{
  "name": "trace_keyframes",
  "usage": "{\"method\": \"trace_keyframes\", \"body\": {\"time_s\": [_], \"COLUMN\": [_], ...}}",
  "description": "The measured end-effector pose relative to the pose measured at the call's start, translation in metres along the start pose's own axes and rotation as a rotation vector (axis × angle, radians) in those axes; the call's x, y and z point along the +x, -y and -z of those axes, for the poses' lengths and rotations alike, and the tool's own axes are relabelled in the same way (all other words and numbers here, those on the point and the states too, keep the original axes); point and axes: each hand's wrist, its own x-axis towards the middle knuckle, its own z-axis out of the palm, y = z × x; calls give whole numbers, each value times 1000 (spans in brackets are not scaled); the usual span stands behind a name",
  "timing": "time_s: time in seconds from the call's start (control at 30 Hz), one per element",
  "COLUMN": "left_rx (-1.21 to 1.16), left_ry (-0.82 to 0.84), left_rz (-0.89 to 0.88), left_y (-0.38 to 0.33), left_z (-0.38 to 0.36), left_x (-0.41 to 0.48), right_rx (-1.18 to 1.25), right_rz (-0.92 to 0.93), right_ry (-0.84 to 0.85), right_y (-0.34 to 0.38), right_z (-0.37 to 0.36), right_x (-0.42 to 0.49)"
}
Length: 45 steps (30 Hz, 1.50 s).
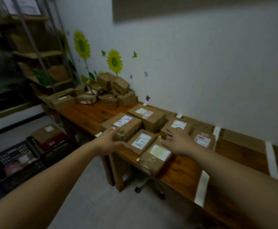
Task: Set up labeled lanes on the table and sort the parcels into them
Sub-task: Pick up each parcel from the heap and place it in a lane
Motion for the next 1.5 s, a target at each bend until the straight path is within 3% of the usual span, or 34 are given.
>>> {"method": "trace_keyframes", "body": {"time_s": [0.23, 0.57, 0.9, 1.07, 1.23, 1.5], "left_rx": [-4, -6, -57, -89, -70, -137], "left_ry": [-155, -254, -289, -209, -81, 145], "left_rz": [93, 48, 73, 37, -52, -238], "left_y": [82, 120, 200, 263, 310, 282], "left_z": [110, 220, 330, 358, 381, 382], "left_x": [59, 206, 342, 427, 517, 657], "right_rx": [-60, -1, -51, -17, 30, 114], "right_rz": [107, 212, 198, 138, -67, -320], "right_ry": [-3, -84, -42, -66, -96, -123], "right_y": [101, 195, 282, 306, 320, 294], "right_z": [-7, 1, -17, -47, -79, -87], "right_x": [101, 310, 503, 590, 655, 722]}}
